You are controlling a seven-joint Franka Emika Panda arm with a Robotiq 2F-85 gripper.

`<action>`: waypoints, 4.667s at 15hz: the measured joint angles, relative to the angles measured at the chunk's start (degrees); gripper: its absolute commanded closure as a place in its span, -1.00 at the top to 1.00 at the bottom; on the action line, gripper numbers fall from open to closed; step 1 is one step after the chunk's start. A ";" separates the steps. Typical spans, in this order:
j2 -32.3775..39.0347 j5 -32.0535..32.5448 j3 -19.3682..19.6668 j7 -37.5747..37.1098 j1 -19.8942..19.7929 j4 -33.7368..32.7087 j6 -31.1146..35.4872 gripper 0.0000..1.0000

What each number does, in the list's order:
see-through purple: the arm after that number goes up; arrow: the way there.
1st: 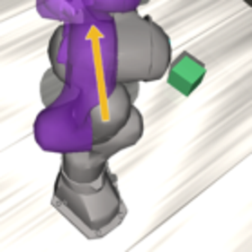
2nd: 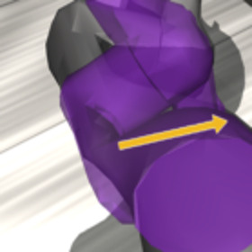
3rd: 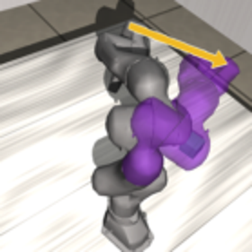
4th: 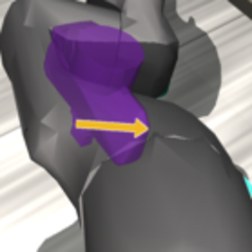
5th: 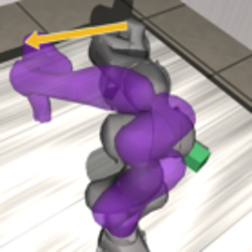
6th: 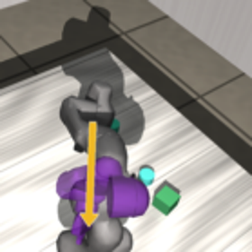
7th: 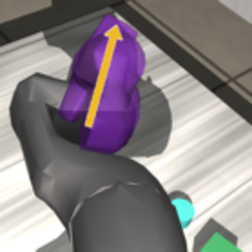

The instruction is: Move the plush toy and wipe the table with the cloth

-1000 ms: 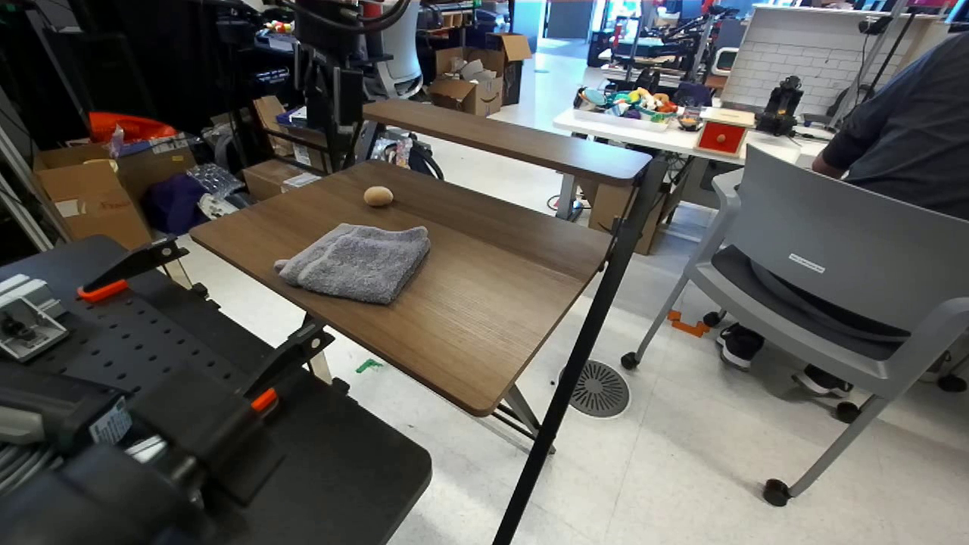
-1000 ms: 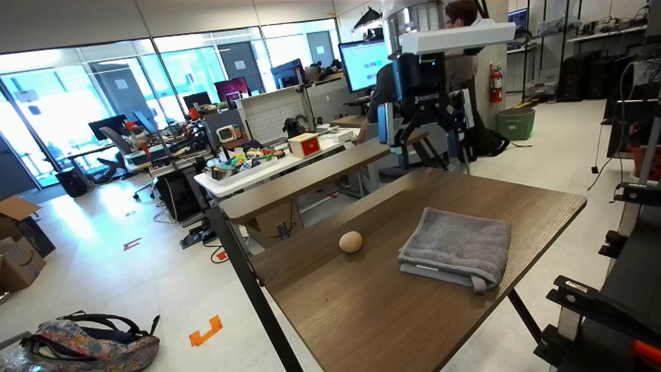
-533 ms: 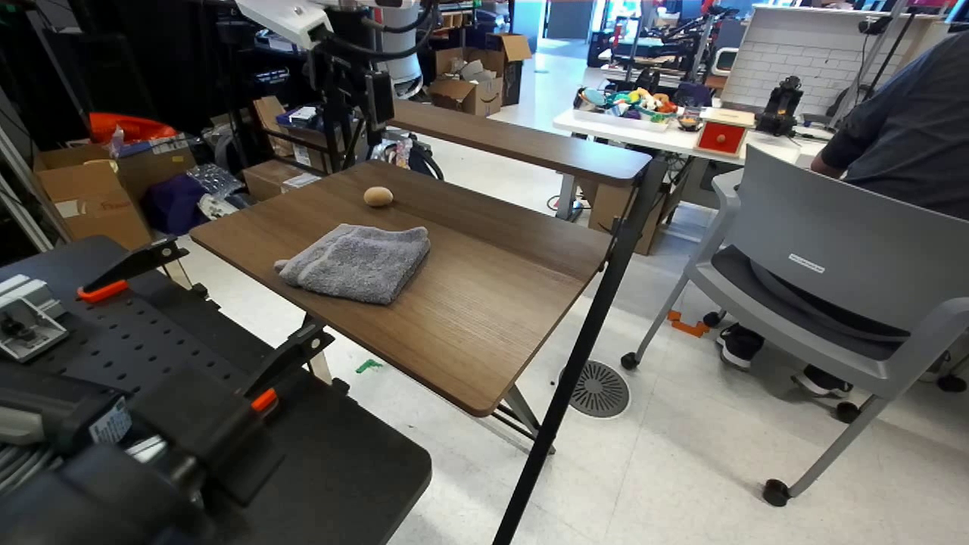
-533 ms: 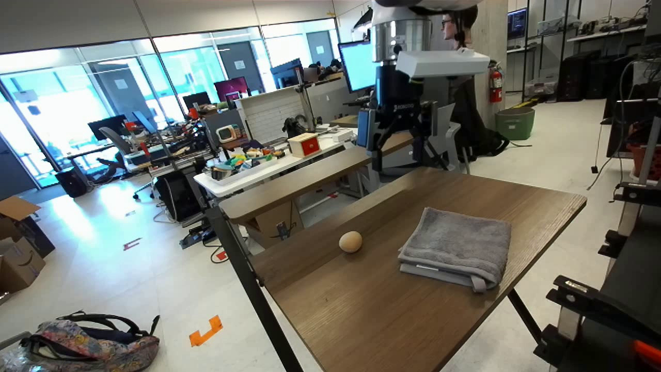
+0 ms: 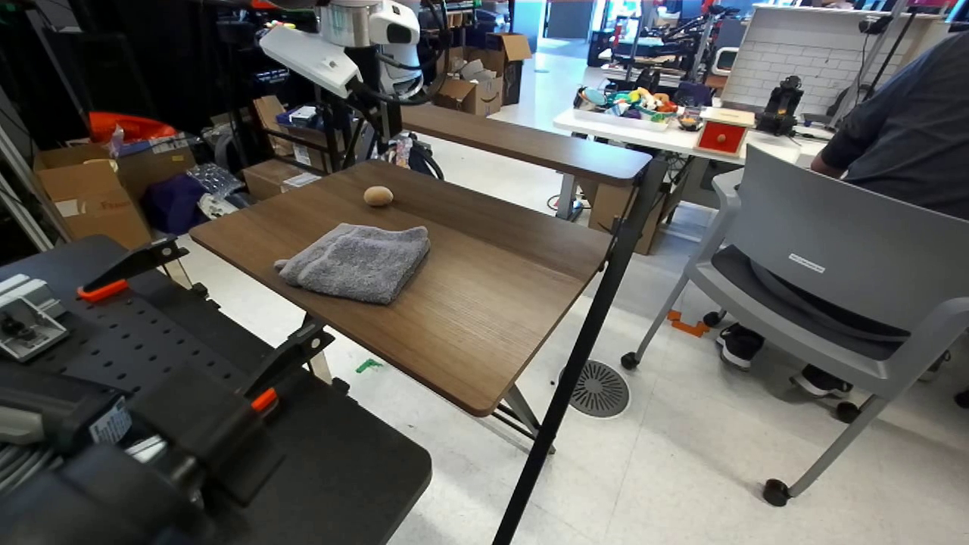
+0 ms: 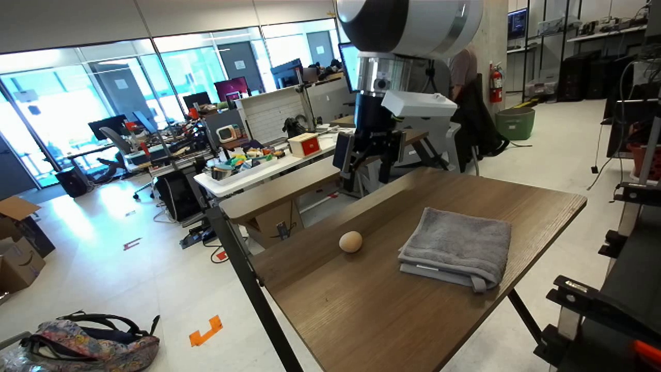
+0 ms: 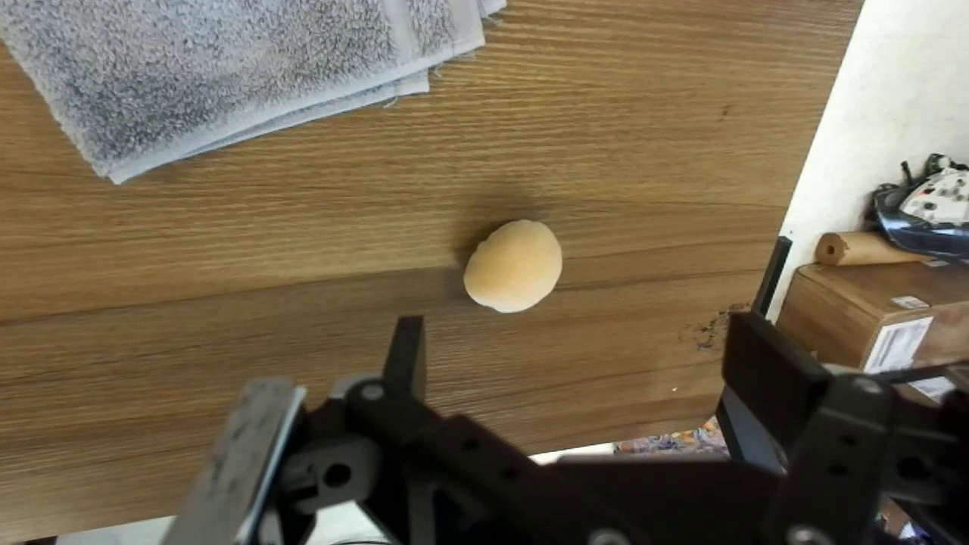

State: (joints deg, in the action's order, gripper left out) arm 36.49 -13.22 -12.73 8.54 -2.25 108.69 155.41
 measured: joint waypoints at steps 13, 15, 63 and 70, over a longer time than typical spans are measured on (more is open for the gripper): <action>12.10 8.26 11.97 -12.95 17.21 -6.85 17.30 1.00; 16.93 9.18 17.47 -17.26 22.57 -11.34 18.24 1.00; 23.19 17.39 34.57 -40.82 23.93 -25.12 -8.11 -0.95; 28.63 21.59 40.23 -51.90 20.09 -26.87 -9.79 -0.95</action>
State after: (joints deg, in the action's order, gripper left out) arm 65.12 8.37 27.50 -43.36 17.84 81.81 145.61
